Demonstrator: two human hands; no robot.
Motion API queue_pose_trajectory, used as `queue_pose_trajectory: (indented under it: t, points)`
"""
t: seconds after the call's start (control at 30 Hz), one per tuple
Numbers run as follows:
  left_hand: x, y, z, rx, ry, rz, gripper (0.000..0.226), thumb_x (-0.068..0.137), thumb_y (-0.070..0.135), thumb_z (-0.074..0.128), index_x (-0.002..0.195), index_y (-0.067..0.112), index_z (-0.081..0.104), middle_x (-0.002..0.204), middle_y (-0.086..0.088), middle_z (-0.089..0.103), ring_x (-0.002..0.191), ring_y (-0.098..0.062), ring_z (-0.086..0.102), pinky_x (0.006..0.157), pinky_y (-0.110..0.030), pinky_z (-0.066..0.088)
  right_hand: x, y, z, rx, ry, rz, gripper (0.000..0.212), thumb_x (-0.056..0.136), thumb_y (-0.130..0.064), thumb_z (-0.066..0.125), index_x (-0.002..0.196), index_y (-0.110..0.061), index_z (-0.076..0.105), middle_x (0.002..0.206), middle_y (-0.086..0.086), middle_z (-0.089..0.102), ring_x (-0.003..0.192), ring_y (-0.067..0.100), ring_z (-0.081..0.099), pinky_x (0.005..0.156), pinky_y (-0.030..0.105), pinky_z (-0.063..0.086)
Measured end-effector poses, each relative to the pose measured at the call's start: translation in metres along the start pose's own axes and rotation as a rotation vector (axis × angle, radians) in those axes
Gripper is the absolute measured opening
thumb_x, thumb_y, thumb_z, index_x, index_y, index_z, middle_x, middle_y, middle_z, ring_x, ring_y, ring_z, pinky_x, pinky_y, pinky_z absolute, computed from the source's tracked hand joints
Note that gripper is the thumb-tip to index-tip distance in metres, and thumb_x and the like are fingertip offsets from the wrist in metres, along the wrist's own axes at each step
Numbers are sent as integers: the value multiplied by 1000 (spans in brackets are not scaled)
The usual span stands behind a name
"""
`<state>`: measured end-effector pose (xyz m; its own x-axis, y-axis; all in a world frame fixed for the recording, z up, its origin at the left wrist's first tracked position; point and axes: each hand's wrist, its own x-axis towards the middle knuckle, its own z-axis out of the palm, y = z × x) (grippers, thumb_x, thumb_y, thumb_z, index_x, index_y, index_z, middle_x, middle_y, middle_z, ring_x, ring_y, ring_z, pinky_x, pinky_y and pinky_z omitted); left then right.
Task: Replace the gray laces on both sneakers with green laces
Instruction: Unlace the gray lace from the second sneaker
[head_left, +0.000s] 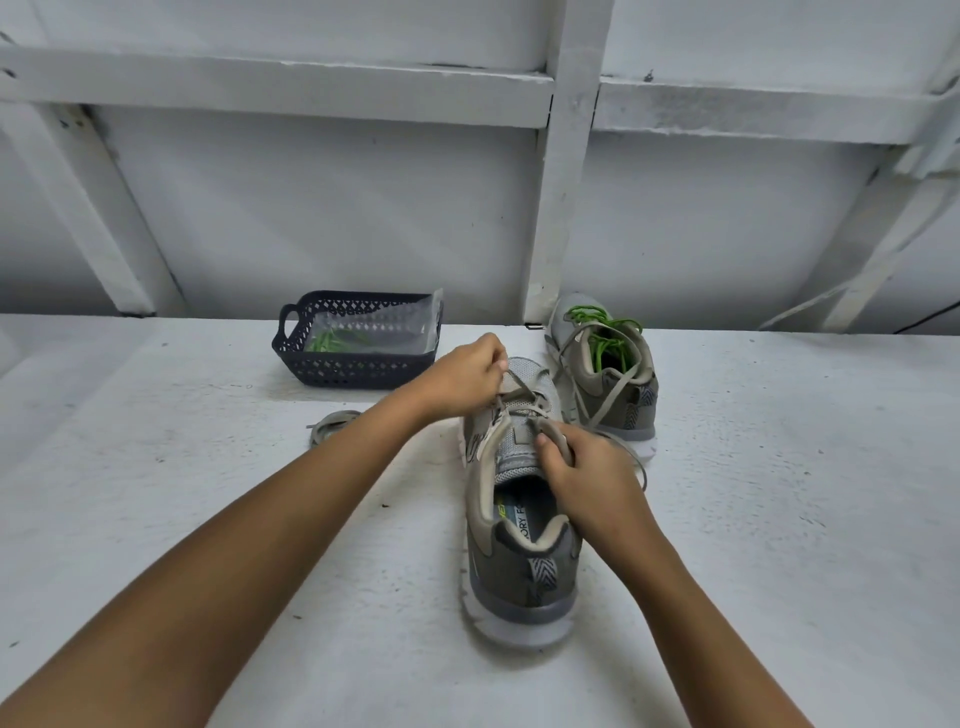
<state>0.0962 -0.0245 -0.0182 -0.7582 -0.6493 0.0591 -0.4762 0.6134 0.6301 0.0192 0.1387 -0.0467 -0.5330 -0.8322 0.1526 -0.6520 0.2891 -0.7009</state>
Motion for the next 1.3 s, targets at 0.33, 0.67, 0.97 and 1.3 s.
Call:
queue_pose_trajectory:
  t: [0.33,0.67,0.97,1.3]
  points:
    - [-4,1,-7,-182,21,-93,47,90,26,61,132,19,40,111,-1,53,78,-11,53,64,-20,40,0,2,2,31,2,7,29,96,-30,45,106,-12,66,90,9,68,85,22,59,62,27,35]
    - [-19,-4,9,164,109,-102,19,90,26,59,92,14,74,92,-4,72,88,-19,64,78,-33,51,0,4,2,50,4,9,28,96,-30,46,108,-14,66,91,8,68,86,21,59,64,26,33]
    - [-11,0,-20,-844,258,-455,19,93,18,56,74,14,61,65,5,63,61,-7,56,58,-23,42,0,5,3,67,33,-6,31,96,-29,47,118,-16,64,97,8,69,89,20,59,64,23,31]
    - [-23,-11,13,49,178,-213,26,84,37,66,64,21,70,58,3,60,64,-16,58,62,-28,45,0,6,3,45,30,-11,33,96,-30,47,123,-19,62,102,6,69,94,19,59,66,22,32]
